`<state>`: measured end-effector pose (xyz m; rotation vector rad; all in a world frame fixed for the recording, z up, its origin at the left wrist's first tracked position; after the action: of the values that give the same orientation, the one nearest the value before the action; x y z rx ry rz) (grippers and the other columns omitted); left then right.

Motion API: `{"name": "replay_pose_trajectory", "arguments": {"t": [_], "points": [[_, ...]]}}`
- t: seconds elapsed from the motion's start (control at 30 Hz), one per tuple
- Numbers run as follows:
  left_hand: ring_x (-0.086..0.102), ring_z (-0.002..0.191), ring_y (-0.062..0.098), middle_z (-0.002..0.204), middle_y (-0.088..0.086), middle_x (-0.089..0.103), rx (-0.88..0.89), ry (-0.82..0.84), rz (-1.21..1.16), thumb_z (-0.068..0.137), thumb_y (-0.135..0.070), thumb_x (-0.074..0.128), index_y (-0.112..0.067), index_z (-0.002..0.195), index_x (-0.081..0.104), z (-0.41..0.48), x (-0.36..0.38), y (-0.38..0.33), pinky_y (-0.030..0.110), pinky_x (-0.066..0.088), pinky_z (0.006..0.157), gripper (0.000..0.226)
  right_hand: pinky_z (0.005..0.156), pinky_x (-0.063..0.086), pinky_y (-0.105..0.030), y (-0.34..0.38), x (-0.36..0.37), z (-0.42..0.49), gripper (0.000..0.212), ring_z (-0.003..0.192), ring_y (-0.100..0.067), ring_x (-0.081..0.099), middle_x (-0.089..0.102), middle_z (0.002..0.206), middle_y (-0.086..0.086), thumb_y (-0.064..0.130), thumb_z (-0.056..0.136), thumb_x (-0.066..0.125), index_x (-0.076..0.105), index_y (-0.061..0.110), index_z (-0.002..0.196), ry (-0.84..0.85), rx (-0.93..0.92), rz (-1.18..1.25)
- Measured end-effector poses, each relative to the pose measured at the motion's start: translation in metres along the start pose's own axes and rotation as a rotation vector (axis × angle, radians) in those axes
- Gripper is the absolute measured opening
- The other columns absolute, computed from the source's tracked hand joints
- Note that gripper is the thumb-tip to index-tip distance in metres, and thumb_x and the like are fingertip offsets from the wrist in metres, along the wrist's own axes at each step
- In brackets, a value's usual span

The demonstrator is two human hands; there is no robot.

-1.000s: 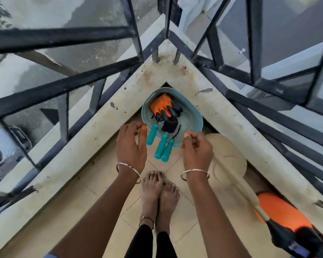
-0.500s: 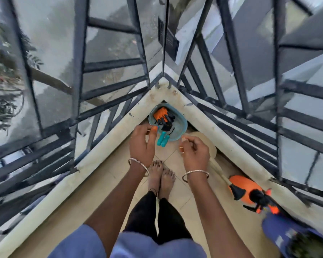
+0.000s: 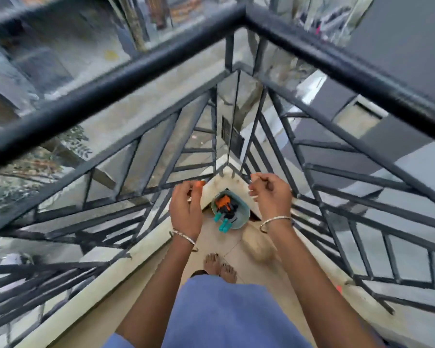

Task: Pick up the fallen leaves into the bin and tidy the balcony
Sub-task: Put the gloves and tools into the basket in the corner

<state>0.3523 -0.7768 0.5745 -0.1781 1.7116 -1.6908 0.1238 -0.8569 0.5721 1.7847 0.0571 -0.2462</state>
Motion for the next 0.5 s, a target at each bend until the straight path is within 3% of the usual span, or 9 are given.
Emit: {"name": "replay_pose_trajectory", "arguments": {"t": [0.17,0.27,0.5], "points": [[0.06,0.091,0.013,0.091,-0.004,0.064,-0.007,-0.199,-0.071,0.097,-0.045,0.042,-0.018,0.096,0.07,-0.008,-0.081,-0.049,0.038,0.049,0.08,0.039,0.064,0.055,-0.03,0.076,0.033,-0.031,0.007,0.061,-0.011,0.066,0.07,0.07,-0.004,0.017,0.091,0.065,0.072,0.014,0.089,0.163,-0.113,0.007],[0.061,0.088,0.014,0.09,-0.002,0.065,0.024,-0.313,-0.094,0.098,-0.044,0.042,-0.021,0.097,0.07,-0.018,-0.126,-0.067,0.043,0.05,0.078,0.037,0.061,0.054,-0.025,0.119,0.064,-0.062,0.011,0.064,-0.013,0.067,0.071,0.073,-0.009,0.013,0.093,0.063,0.071,0.007,0.094,0.288,-0.211,0.017],[0.063,0.09,0.016,0.094,-0.003,0.068,0.076,-0.501,-0.113,0.099,-0.044,0.044,-0.03,0.098,0.068,-0.065,-0.223,-0.088,0.047,0.051,0.078,0.028,0.058,0.052,-0.02,0.172,0.122,-0.158,0.009,0.058,-0.007,0.064,0.068,0.068,-0.005,0.012,0.094,0.063,0.069,0.012,0.087,0.509,-0.377,0.054]]}}
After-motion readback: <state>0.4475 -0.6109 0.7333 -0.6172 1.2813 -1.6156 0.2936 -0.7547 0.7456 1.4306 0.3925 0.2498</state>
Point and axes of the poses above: each hand's wrist, its own z-axis towards the middle knuckle, its own x-axis out of the palm, y = z × x, the point moved 9 cm from there along z, towards the middle knuckle
